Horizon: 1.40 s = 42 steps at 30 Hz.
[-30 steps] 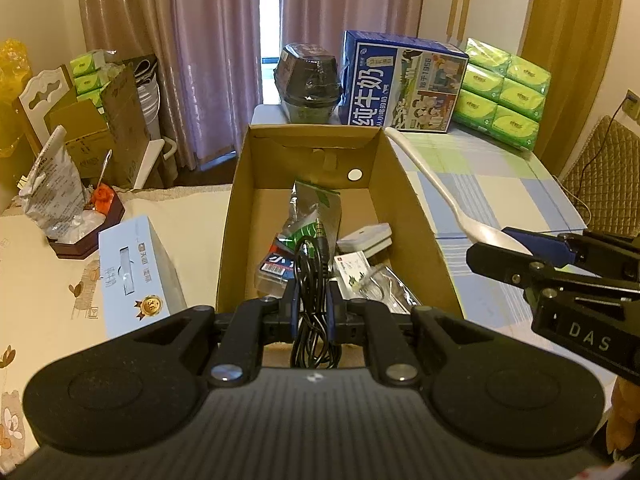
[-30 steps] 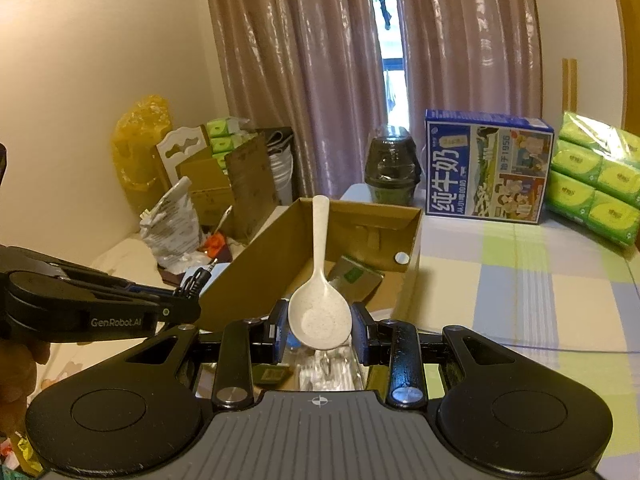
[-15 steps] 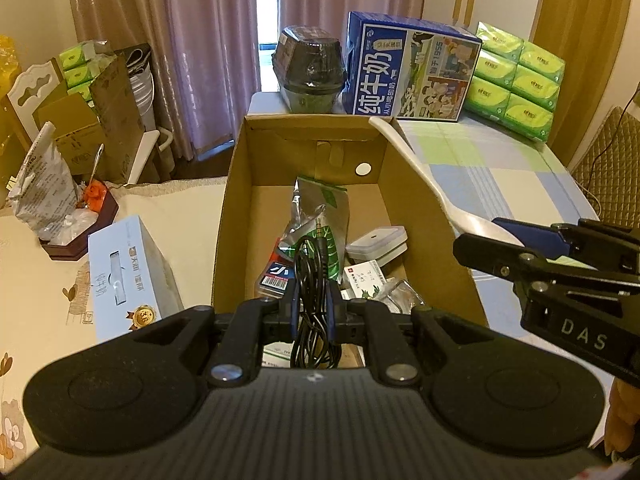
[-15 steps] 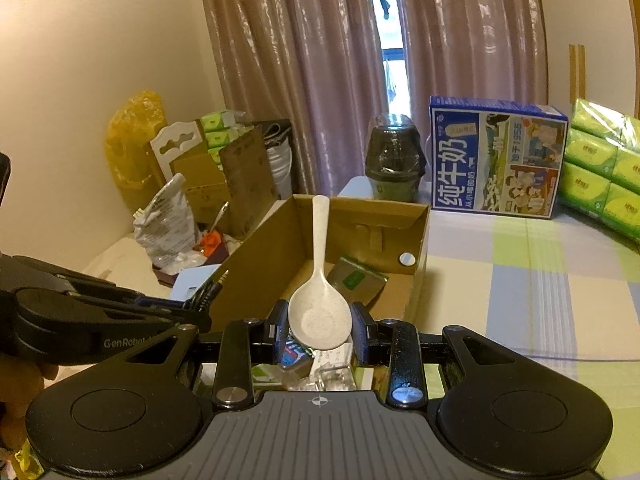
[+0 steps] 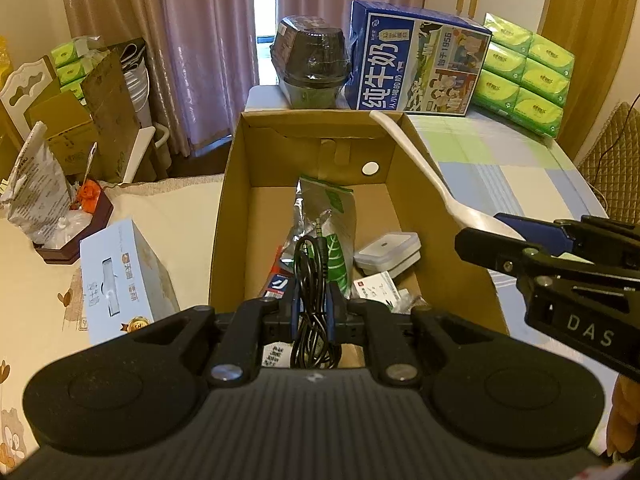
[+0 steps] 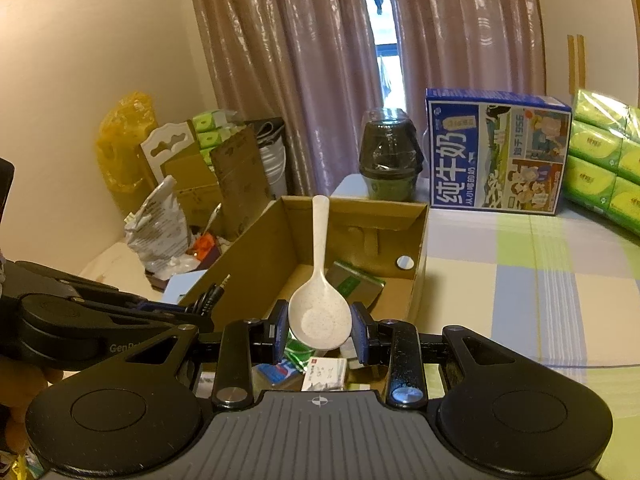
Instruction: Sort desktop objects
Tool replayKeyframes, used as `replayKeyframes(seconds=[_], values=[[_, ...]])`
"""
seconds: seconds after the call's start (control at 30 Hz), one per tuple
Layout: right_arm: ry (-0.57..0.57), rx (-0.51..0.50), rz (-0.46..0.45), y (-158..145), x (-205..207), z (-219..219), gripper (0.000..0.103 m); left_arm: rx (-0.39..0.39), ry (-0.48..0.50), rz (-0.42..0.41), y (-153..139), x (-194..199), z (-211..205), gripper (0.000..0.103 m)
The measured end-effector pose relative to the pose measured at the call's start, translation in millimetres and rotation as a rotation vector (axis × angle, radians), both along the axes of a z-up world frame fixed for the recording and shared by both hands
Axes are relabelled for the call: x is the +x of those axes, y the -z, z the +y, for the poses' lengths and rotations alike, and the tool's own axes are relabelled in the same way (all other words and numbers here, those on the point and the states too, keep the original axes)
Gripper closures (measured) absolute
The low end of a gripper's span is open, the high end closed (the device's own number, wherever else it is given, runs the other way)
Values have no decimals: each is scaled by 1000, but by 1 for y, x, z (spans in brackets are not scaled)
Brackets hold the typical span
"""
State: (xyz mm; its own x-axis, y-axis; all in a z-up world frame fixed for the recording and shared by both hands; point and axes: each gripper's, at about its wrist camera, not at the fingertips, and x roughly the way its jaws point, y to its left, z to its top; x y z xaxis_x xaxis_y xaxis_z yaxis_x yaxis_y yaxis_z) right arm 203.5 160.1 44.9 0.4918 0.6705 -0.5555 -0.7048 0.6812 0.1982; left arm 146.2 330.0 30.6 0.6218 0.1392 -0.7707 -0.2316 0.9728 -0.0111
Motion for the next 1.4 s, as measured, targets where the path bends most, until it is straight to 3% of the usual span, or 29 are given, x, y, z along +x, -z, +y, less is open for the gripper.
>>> replayKeyframes(seconds=[0.13, 0.17, 0.2, 0.23, 0.63, 1.03, 1.07, 1.1, 1.13, 1.4], values=[[9, 2, 10, 4, 8, 1, 73, 1, 10, -1, 4, 10, 4, 93], [10, 1, 12, 5, 9, 1, 73, 5, 8, -9, 5, 12, 5, 90], [11, 0, 12, 6, 9, 0, 73, 13, -3, -12, 6, 13, 6, 76], [12, -1, 14, 7, 11, 0, 73, 11, -11, -14, 7, 14, 8, 74], [11, -2, 41, 11, 9, 0, 73, -9, -26, 2, 13, 6, 12, 74], [-1, 63, 49, 1, 7, 5, 73, 6, -19, 10, 7, -2, 10, 74], [1, 70, 51, 1, 8, 4, 69, 7, -19, 9, 7, -3, 10, 74], [11, 75, 51, 1, 8, 3, 49, 7, -19, 10, 7, -3, 9, 74], [18, 88, 55, 0, 9, 1, 42, 8, -17, 11, 7, -4, 9, 74], [44, 78, 78, 3, 7, -21, 39, -4, -33, 16, 9, -15, 9, 72]])
